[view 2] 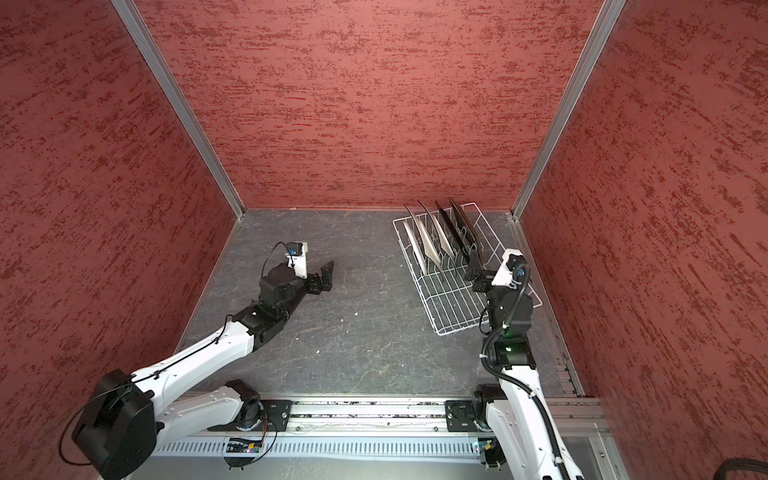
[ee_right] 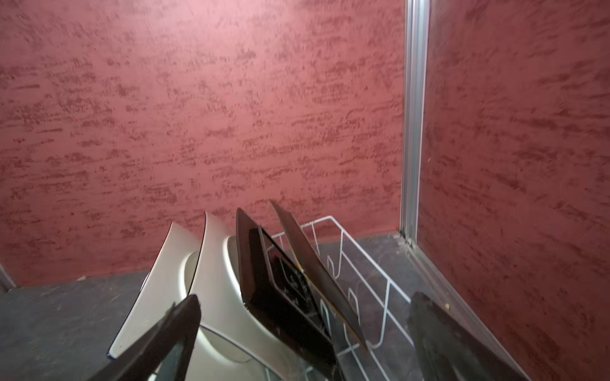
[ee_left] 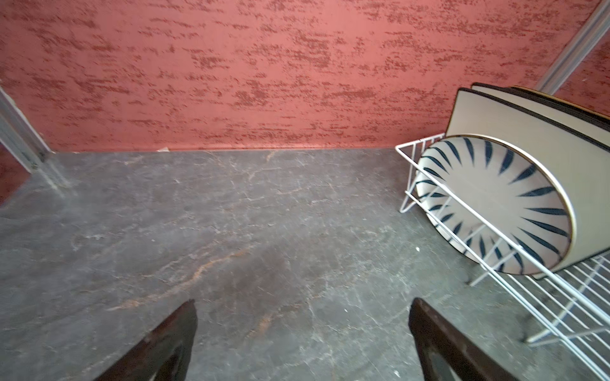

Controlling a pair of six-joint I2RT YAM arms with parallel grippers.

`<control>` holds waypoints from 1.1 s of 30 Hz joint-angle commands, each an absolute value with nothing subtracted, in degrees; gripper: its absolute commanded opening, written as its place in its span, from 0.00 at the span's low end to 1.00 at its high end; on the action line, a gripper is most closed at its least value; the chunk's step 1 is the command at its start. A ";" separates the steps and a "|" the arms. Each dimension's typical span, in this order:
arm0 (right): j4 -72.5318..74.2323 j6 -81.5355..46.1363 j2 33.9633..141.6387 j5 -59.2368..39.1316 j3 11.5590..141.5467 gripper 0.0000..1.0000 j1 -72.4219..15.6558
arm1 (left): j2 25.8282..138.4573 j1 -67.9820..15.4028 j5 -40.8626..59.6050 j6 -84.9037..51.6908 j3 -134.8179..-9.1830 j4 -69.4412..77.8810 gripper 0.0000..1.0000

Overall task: Unload the plates from the dish rack
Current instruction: 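Move right gripper onto nearest white square plate while left gripper advances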

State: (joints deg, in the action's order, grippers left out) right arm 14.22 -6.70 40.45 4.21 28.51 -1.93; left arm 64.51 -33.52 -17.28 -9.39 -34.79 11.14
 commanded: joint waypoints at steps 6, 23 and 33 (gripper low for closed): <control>-16.02 -10.28 47.20 13.47 47.27 0.99 -13.80 | 66.45 -41.74 -19.28 -15.57 -35.76 6.74 1.00; -48.70 -11.50 73.38 31.95 79.86 0.99 -40.24 | 60.25 -44.11 -15.35 -25.35 -36.18 -3.12 1.00; -58.27 -10.29 86.99 33.84 90.52 0.77 -40.96 | 57.82 -43.95 -13.08 -27.32 -37.16 -8.70 0.99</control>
State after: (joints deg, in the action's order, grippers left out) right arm -54.19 -11.09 86.80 30.92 87.92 -40.73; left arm 59.22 -43.83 -14.00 -26.15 -36.12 -6.26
